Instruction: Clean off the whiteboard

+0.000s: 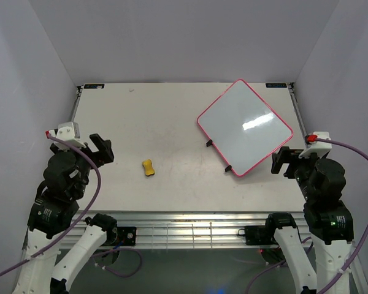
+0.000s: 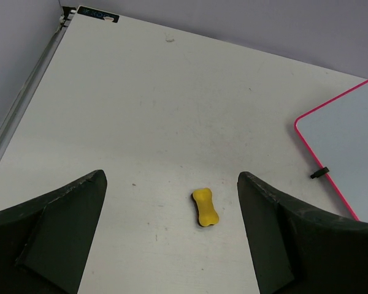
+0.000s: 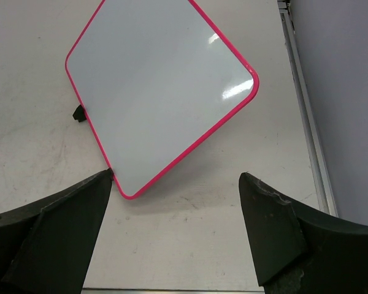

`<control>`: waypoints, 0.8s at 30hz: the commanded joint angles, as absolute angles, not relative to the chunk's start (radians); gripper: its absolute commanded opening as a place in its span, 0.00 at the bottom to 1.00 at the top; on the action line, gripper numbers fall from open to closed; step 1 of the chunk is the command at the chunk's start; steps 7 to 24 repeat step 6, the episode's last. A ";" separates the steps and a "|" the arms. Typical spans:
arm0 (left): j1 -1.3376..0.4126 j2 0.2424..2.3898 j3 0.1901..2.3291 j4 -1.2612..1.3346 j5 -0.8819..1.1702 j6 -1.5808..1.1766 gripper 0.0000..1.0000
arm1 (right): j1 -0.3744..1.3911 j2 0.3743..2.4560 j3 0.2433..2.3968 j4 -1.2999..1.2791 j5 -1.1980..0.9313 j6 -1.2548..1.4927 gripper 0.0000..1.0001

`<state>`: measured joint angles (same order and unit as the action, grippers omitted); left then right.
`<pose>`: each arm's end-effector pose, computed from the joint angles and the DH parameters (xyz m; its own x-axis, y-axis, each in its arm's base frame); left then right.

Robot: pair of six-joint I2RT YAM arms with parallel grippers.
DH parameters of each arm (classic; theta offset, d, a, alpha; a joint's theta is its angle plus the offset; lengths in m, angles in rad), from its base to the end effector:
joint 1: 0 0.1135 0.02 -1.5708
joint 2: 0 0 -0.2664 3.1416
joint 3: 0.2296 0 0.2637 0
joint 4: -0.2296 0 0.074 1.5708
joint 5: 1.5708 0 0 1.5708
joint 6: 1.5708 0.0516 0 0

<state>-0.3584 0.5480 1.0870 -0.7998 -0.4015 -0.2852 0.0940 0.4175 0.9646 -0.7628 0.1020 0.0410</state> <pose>0.1003 -0.0160 0.4043 -0.2231 -0.1930 -0.9555 -0.0974 0.9797 -0.1751 0.0871 0.0029 0.3795 -0.2127 0.0209 -0.9769 0.0144 0.9997 0.0183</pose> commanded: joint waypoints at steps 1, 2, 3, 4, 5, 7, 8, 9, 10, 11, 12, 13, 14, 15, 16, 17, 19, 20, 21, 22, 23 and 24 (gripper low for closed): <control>-0.364 0.552 1.080 -0.776 -0.385 -0.295 0.98 | 0.100 0.408 0.954 -0.727 0.110 0.031 0.90; -0.364 0.554 1.077 -0.773 -0.385 -0.293 0.98 | 0.100 0.408 0.954 -0.726 0.110 0.031 0.90; -0.364 0.555 1.074 -0.770 -0.385 -0.295 0.98 | 0.100 0.408 0.953 -0.726 0.107 0.031 0.90; -0.364 0.557 1.072 -0.769 -0.387 -0.295 0.98 | 0.100 0.413 0.953 -0.726 0.107 0.031 0.90; -0.364 0.557 1.068 -0.767 -0.388 -0.295 0.98 | 0.098 0.416 0.953 -0.726 0.109 0.032 0.90; -0.364 0.558 1.065 -0.762 -0.390 -0.295 0.98 | 0.100 0.417 0.950 -0.724 0.110 0.032 0.90; -0.364 0.558 1.065 -0.762 -0.390 -0.295 0.98 | 0.100 0.417 0.950 -0.724 0.110 0.032 0.90; -0.364 0.558 1.065 -0.762 -0.390 -0.295 0.98 | 0.100 0.417 0.950 -0.724 0.110 0.032 0.90; -0.364 0.558 1.065 -0.762 -0.390 -0.295 0.98 | 0.100 0.417 0.950 -0.724 0.110 0.032 0.90; -0.364 0.558 1.065 -0.762 -0.390 -0.295 0.98 | 0.100 0.417 0.950 -0.724 0.110 0.032 0.90; -0.364 0.558 1.065 -0.762 -0.390 -0.295 0.98 | 0.100 0.417 0.950 -0.724 0.110 0.032 0.90; -0.364 0.558 1.065 -0.762 -0.390 -0.295 0.98 | 0.100 0.417 0.950 -0.724 0.110 0.032 0.90; -0.364 0.558 1.065 -0.762 -0.390 -0.295 0.98 | 0.100 0.417 0.950 -0.724 0.110 0.032 0.90; -0.364 0.558 1.065 -0.762 -0.390 -0.295 0.98 | 0.100 0.417 0.950 -0.724 0.110 0.032 0.90; -0.364 0.558 1.065 -0.762 -0.390 -0.295 0.98 | 0.100 0.417 0.950 -0.724 0.110 0.032 0.90; -0.364 0.558 1.065 -0.762 -0.390 -0.295 0.98 | 0.100 0.417 0.950 -0.724 0.110 0.032 0.90; -0.364 0.558 1.065 -0.762 -0.390 -0.295 0.98 | 0.100 0.417 0.950 -0.724 0.110 0.032 0.90; -0.364 0.558 1.065 -0.762 -0.390 -0.295 0.98 | 0.100 0.417 0.950 -0.724 0.110 0.032 0.90; -0.364 0.558 1.065 -0.762 -0.390 -0.295 0.98 | 0.100 0.417 0.950 -0.724 0.110 0.032 0.90; -0.364 0.558 1.065 -0.762 -0.390 -0.295 0.98 | 0.100 0.417 0.950 -0.724 0.110 0.032 0.90; -0.364 0.558 1.065 -0.762 -0.390 -0.295 0.98 | 0.100 0.417 0.950 -0.724 0.110 0.032 0.90; -0.364 0.558 1.065 -0.762 -0.390 -0.295 0.98 | 0.100 0.417 0.950 -0.724 0.110 0.032 0.90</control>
